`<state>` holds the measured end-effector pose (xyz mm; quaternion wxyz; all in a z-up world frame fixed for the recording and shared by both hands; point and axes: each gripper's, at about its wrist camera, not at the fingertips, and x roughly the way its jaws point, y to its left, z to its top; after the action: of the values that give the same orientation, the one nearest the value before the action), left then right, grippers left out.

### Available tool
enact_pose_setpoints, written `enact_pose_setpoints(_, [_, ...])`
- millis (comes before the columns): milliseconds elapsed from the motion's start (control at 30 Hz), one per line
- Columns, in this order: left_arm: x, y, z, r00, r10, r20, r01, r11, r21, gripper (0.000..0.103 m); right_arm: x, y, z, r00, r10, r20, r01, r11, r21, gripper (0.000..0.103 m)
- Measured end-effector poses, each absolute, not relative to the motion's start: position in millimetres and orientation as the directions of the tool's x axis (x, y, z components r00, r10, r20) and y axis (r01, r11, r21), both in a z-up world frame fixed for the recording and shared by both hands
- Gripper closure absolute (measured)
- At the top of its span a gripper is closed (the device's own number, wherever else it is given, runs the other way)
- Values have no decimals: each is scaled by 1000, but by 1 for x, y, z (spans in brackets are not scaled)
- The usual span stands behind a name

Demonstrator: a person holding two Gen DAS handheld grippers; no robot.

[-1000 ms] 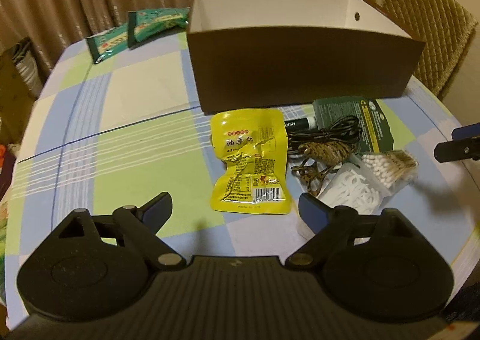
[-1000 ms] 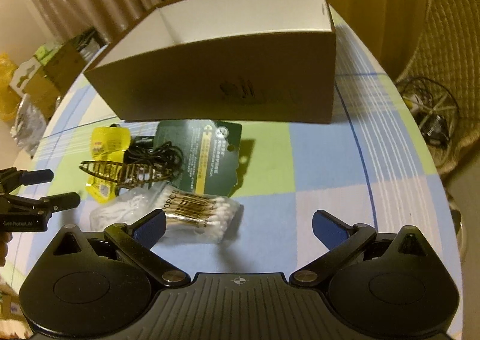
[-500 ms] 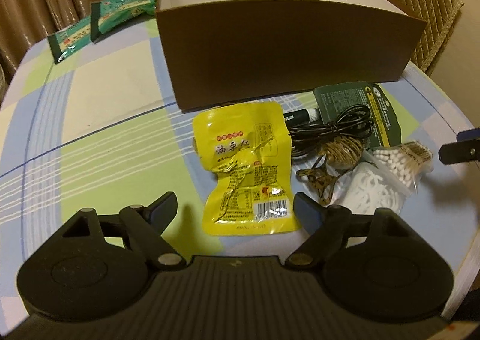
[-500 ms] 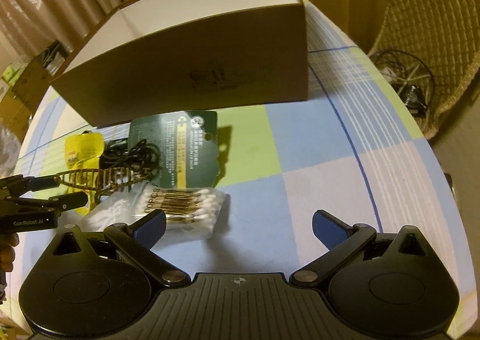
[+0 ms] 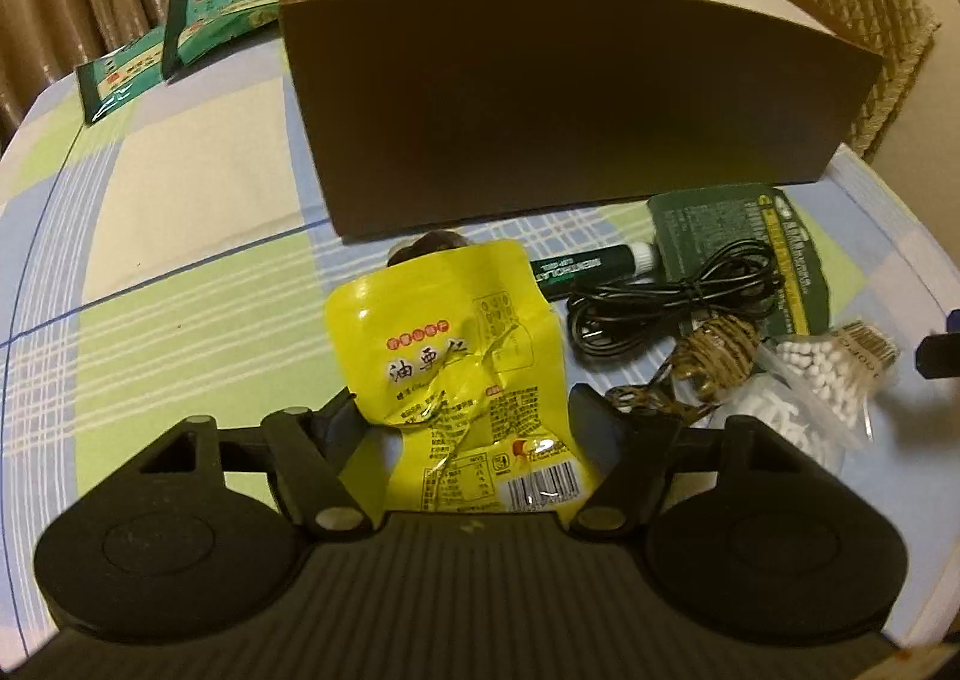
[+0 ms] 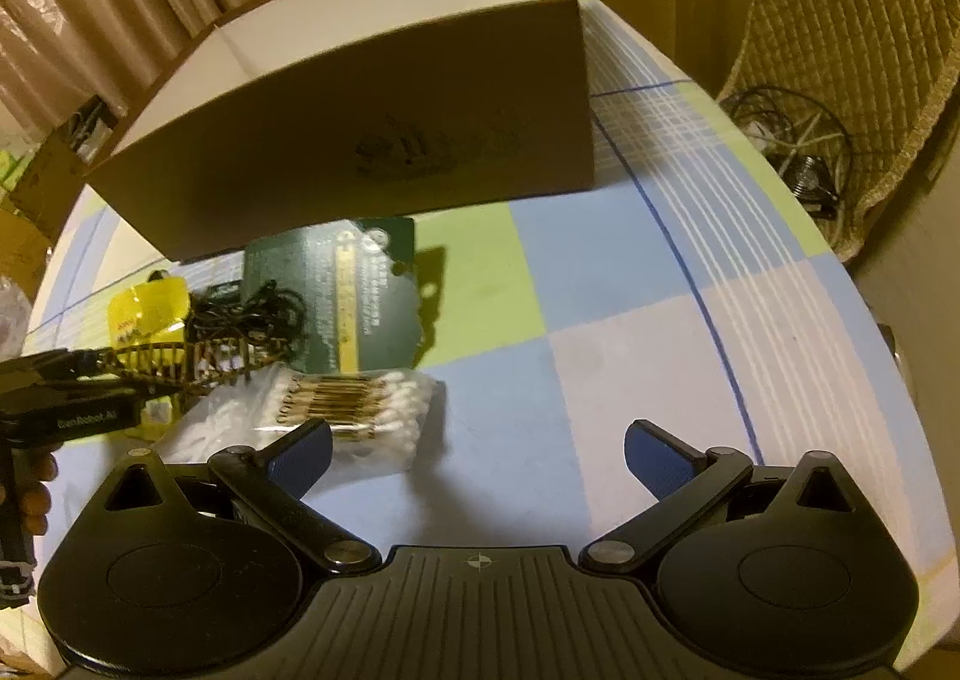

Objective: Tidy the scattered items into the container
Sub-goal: 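Grasp the yellow snack packet with the left tool while the right tool grasps the cotton swab bag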

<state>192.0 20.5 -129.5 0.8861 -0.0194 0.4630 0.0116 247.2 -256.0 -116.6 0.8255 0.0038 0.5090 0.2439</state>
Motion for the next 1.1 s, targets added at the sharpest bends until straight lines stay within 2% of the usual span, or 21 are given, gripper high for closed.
enact_pose_setpoints(100, [188,22,-128,572,0,-820,-35,999,-24,44,245,-250,-115,353,453,-819,-429,856,289,2])
enact_pose_setpoints(167, [182,25,-122,596,-7,-803,-42,998,-40,60,243,-244,-115,334,480,-811,-456,836,307,2])
enact_pose_setpoints(200, [180,29,-119,598,-20,-801,-46,997,-60,63,243,-241,-116,322,488,-811,-469,827,311,2])
enact_pose_setpoints(500, [162,36,-111,584,-24,-811,-71,994,-81,65,240,-227,-120,282,520,-806,-548,777,309,2])
enact_pose_setpoints(600, [151,34,-101,582,-22,-813,-74,994,-80,69,242,-229,-121,285,515,-809,-548,780,303,2])
enact_pose_setpoints(900, [147,-5,-77,545,31,-838,39,997,62,79,246,-237,-124,297,493,-818,-526,799,291,2])
enact_pose_setpoints(1000, [152,-13,-78,541,9,-841,55,997,46,79,247,-239,-125,299,488,-820,-515,806,292,2])
enact_pose_setpoints(1100, [159,-15,-93,487,-23,-873,46,999,-1,86,247,-242,-125,301,484,-822,-512,809,289,2])
